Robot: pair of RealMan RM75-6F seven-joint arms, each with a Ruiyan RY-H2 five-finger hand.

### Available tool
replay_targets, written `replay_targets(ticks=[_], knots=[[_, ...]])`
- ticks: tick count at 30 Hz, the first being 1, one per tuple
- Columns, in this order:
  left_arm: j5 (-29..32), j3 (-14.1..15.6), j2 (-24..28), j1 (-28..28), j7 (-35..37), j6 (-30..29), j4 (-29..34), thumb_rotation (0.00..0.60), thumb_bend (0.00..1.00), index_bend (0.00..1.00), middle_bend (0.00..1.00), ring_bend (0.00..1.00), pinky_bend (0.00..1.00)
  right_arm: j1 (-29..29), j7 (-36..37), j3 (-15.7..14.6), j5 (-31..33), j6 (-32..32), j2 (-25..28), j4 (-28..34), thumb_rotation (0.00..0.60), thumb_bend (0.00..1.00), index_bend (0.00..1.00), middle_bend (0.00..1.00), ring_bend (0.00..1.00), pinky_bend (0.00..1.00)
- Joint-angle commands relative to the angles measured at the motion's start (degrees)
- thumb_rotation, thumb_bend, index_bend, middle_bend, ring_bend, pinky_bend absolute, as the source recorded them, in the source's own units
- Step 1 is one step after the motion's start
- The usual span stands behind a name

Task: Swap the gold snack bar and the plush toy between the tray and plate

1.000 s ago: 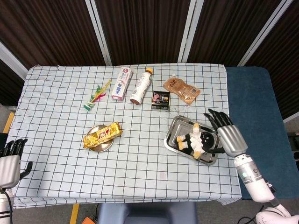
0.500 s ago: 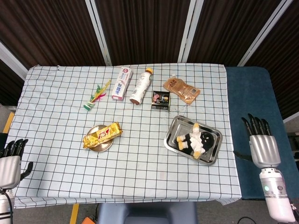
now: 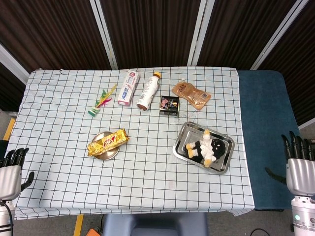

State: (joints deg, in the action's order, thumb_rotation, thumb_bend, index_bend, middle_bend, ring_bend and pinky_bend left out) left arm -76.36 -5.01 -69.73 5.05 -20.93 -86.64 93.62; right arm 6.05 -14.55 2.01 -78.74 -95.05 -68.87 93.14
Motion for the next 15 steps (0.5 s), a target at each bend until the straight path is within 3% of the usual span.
replay_targets(ticks=[1, 15], knots=[[0.0, -0.2, 0.3, -0.2, 0.9, -0.3, 0.1, 0.600, 0.36, 0.13, 0.14, 0.10, 0.27, 0.0, -0.4, 0.2, 0.1, 1.6, 0.3, 0.3, 0.600, 0.05, 0.00, 0.00, 0.00, 0.01], [-0.4, -0.5, 0.6, -0.4, 2.7, -0.6, 0.0, 0.600, 0.36, 0.13, 0.14, 0.10, 0.27, -0.8, 0.8, 1.0, -1.3, 3.9, 0.9, 0.7, 0.600, 0.05, 0.00, 0.00, 0.00, 0.01]])
